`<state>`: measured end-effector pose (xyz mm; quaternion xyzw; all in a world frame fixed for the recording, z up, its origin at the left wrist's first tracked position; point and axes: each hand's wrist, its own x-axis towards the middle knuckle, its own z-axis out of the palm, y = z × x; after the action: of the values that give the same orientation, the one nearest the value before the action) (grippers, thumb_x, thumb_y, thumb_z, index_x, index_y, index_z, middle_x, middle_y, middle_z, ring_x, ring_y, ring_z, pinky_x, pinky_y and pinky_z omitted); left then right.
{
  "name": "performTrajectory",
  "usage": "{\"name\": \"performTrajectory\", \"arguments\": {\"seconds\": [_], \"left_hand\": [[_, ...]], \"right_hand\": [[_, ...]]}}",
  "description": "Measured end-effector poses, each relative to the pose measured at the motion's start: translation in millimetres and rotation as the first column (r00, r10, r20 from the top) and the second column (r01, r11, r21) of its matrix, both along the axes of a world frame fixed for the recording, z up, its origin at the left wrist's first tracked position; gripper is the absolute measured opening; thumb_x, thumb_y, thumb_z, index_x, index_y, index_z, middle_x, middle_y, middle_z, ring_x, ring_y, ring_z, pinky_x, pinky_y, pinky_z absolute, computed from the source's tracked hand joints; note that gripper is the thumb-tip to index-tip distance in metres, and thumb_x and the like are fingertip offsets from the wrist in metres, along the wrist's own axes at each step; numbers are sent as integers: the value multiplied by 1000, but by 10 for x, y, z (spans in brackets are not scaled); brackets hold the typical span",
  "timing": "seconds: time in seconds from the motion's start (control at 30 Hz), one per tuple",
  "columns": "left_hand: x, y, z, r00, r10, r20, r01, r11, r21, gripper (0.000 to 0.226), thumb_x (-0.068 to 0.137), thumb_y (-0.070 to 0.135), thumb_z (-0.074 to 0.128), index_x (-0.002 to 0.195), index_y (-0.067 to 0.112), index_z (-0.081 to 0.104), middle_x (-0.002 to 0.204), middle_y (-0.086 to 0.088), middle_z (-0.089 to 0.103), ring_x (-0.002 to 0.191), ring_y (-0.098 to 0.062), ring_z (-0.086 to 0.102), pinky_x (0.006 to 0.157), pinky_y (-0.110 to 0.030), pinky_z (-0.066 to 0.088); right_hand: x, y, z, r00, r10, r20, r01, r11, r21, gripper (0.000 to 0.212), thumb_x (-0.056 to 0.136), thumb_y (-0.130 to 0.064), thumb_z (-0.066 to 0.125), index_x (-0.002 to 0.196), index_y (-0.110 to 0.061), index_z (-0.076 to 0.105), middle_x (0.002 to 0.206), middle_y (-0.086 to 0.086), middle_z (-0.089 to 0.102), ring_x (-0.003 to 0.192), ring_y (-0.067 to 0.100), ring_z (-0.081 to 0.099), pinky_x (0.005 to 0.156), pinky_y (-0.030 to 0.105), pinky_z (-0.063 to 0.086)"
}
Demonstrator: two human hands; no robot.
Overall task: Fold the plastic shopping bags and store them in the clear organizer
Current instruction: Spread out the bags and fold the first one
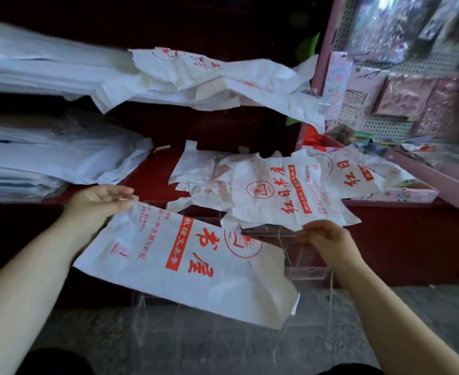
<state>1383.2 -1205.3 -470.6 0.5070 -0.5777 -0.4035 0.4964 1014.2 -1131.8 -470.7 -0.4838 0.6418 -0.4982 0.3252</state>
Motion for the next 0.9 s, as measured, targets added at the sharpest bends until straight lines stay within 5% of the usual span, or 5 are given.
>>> {"name": "performTrajectory", "arguments": {"seconds": [0.1,0.37,0.6,0.73,0.9], "left_hand": [[-268,189,230,998,-51,30,54,993,-105,28,77,-10,61,76,18,63,63,10,71,64,4,65,69,-10,49],[-998,699,627,928,-298,225,345,914,-213,35,73,-13,66,77,22,63,57,14,68,60,5,64,61,-4,45],[-860,590,392,870,-286,401,336,940,-57,23,64,34,79,82,36,65,78,11,71,73,2,62,70,-12,46],[-814,486,161,947,-173,269,181,983,-7,18,78,16,70,63,5,69,54,2,63,52,-3,56,56,-16,42],[-710,375,39,994,-82,74,79,996,44,44,79,6,65,40,26,65,42,11,60,41,6,53,44,-6,39]], "right_hand": [[77,52,200,990,-78,-120,63,990,-123,23,87,4,51,73,-14,57,88,10,66,75,21,62,81,37,49],[1216,91,480,698,534,-478,-612,791,-10,24,84,-15,64,105,-4,61,90,8,65,81,16,58,75,28,48],[1180,36,273,807,527,-267,-542,840,21,30,85,-15,62,88,15,61,82,24,66,75,34,63,70,41,49],[1024,-31,227,802,551,-232,-521,834,179,32,85,-19,63,93,12,62,97,28,66,80,32,66,80,42,52],[786,-132,-32,767,612,-193,-538,777,327,12,84,-12,64,89,-3,71,69,-2,65,64,7,59,75,23,52]]}}
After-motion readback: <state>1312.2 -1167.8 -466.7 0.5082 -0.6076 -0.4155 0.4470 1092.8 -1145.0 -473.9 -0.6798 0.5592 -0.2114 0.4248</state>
